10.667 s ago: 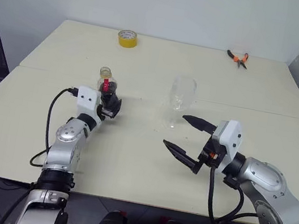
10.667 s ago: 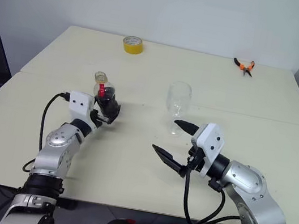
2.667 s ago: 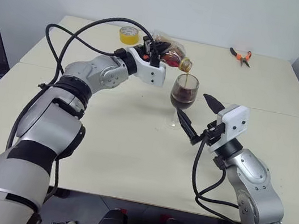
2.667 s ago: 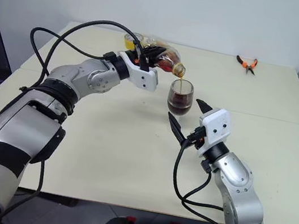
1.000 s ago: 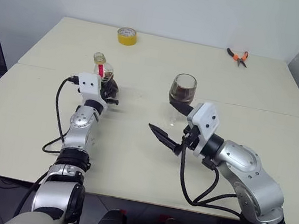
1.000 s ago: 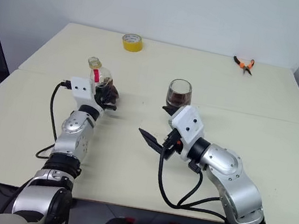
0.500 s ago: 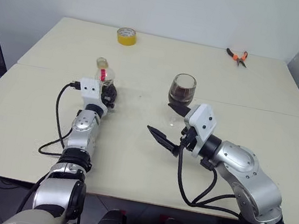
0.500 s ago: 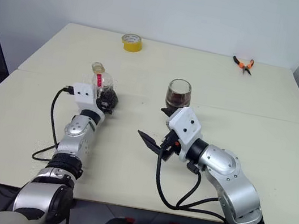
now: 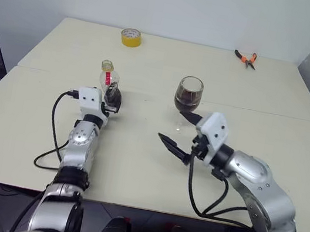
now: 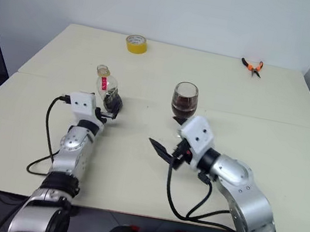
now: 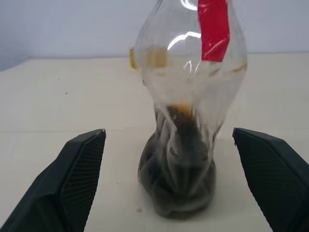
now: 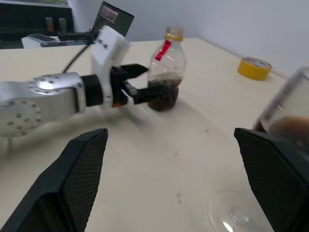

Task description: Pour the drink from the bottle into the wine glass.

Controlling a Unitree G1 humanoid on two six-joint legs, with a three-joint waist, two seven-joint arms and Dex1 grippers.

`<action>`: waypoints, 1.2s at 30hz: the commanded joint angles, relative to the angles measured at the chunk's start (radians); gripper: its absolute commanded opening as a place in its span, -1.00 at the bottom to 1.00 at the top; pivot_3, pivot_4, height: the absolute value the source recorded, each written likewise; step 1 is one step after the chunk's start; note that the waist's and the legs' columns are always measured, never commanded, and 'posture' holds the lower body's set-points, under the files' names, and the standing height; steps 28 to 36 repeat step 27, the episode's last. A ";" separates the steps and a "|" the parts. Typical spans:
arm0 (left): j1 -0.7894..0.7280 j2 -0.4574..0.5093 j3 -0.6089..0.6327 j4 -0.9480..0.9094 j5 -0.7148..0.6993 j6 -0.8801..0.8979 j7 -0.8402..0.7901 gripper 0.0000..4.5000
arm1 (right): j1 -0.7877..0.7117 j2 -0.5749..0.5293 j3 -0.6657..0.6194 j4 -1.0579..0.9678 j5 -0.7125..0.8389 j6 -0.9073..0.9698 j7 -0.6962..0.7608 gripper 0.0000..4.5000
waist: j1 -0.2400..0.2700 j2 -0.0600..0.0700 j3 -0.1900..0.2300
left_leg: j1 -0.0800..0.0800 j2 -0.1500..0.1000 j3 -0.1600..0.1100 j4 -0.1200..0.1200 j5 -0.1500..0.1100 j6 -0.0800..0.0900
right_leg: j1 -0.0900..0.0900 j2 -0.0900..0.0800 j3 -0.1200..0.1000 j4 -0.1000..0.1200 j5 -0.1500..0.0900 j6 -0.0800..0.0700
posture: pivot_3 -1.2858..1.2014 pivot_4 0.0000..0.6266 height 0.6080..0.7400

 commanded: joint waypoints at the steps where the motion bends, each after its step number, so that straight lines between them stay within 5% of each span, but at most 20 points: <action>1: 0.094 0.004 -0.018 -0.253 -0.018 0.138 -0.001 0.98 | 0.115 0.006 -0.038 -0.023 -0.032 -0.089 -0.035 1.00 | 0.003 0.000 0.000 | 0.000 0.000 0.000 0.000 0.000 0.000 | 0.000 0.000 0.000 0.000 0.000 0.000 | 0.03 -0.52 1.00; 7: 0.208 -0.033 -0.036 -0.449 0.031 0.268 0.073 0.98 | 0.275 0.172 -0.063 0.209 -0.184 -0.459 -0.216 1.00 | 0.003 0.000 -0.001 | 0.002 0.000 0.000 0.000 0.000 0.001 | 0.002 0.000 0.000 0.001 0.000 0.000 | 0.03 -0.52 1.00; 15: 0.284 -0.067 -0.067 -0.515 0.030 0.221 0.039 0.98 | 0.308 0.335 -0.165 0.397 -0.201 -0.677 -0.364 1.00 | 0.003 0.000 -0.002 | 0.002 0.000 0.000 -0.001 0.000 0.000 | 0.001 0.001 0.000 0.001 0.000 0.000 | 0.03 -0.52 1.00; 36: 0.272 -0.062 -0.069 -0.491 0.036 0.197 0.025 0.98 | 0.305 0.333 -0.209 0.462 -0.186 -0.731 -0.350 1.00 | 0.003 0.001 -0.002 | 0.002 0.000 0.000 -0.001 0.000 0.001 | 0.001 0.001 0.000 0.001 0.000 0.000 | 0.03 -0.52 1.00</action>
